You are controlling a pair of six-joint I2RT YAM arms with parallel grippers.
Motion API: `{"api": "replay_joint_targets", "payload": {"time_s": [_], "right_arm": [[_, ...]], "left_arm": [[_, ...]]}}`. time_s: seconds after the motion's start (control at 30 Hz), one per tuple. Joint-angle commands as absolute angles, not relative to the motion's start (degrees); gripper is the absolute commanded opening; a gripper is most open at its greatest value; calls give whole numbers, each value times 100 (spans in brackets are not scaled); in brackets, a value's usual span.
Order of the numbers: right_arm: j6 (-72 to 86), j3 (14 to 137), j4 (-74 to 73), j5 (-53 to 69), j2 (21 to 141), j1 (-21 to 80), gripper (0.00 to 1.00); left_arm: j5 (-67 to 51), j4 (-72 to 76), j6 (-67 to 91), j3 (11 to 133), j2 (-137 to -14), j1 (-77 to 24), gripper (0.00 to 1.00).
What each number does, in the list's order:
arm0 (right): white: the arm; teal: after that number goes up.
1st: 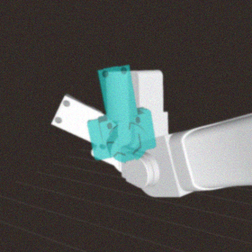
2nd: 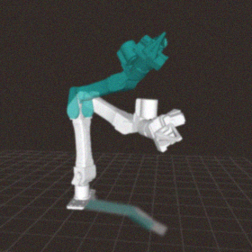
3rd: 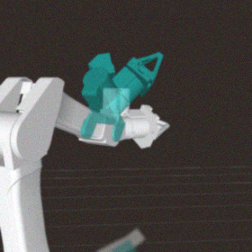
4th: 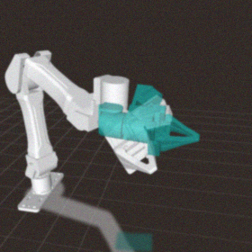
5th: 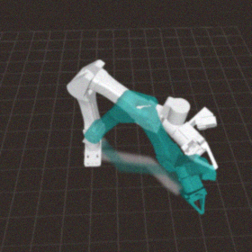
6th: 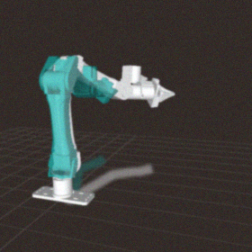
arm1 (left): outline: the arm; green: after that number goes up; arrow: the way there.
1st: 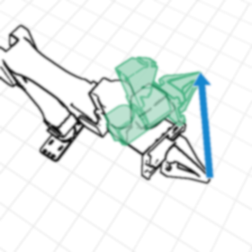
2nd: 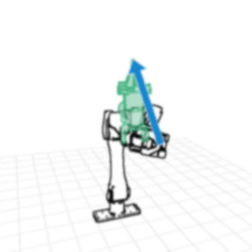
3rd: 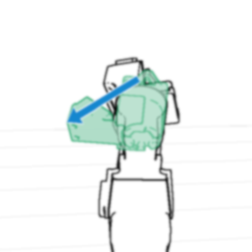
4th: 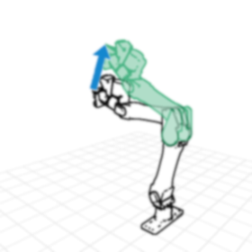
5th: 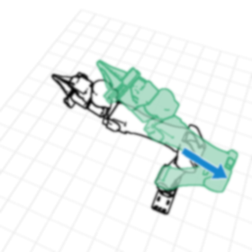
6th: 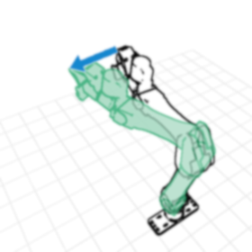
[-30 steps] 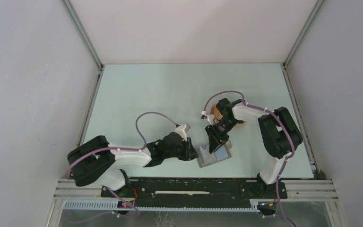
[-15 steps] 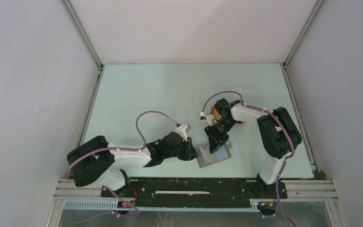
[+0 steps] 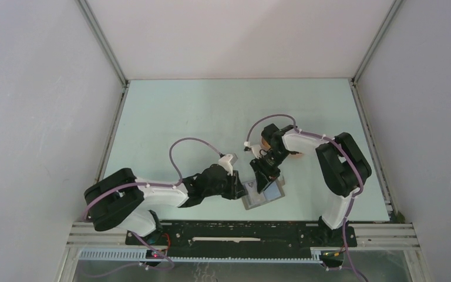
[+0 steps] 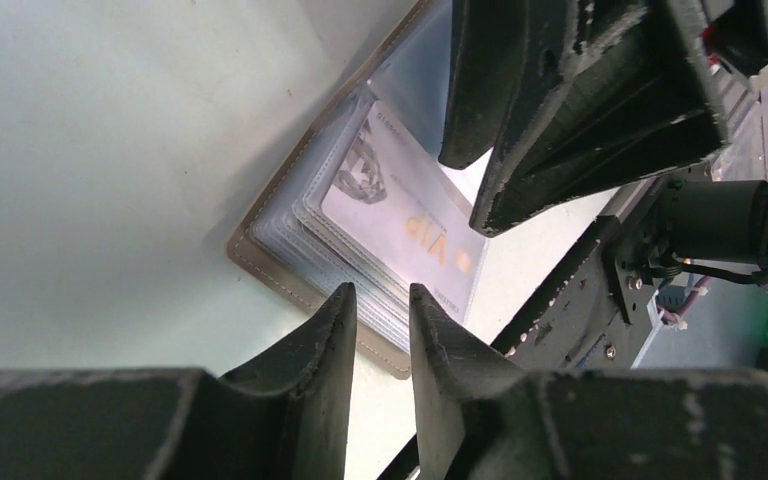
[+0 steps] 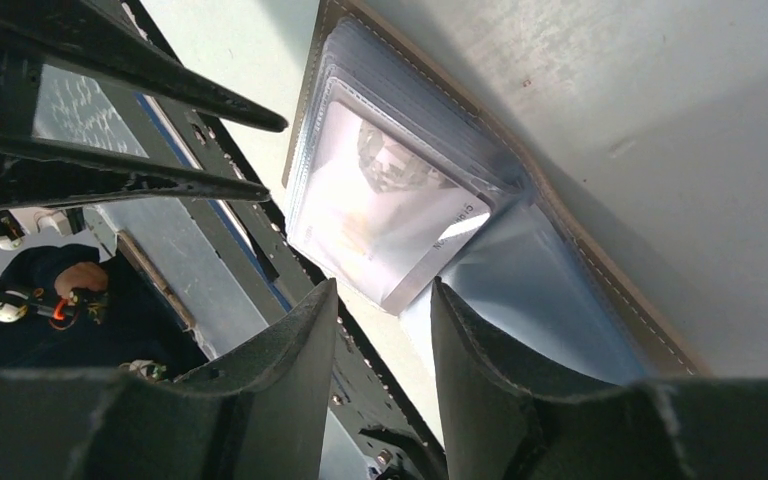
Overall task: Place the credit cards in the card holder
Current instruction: Insert the credit card into the card holder.
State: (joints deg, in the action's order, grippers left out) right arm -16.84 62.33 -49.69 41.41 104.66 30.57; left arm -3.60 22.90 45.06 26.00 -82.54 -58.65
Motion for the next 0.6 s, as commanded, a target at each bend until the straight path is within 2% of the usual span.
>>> {"api": "replay_joint_targets", "payload": {"time_s": [0.0,0.3,0.47,0.57], "right_arm": [[-1825,6399,-4979,3952,10096,3063,48],[-2294,6437,-5023,3883,8969,2670,49],[-2387,6646,-4893,3731,8427,2259,49],[-2376,6873,-4771,3612,8128,1969,49]], "left_arm": [[-184,2170,4357,2483,-7867,-5893,32],[538,1389,3480,2723,-6806,-5889,40],[1010,1009,2729,3147,-6291,-5880,48],[1214,972,2380,3282,-5969,-5859,56]]}}
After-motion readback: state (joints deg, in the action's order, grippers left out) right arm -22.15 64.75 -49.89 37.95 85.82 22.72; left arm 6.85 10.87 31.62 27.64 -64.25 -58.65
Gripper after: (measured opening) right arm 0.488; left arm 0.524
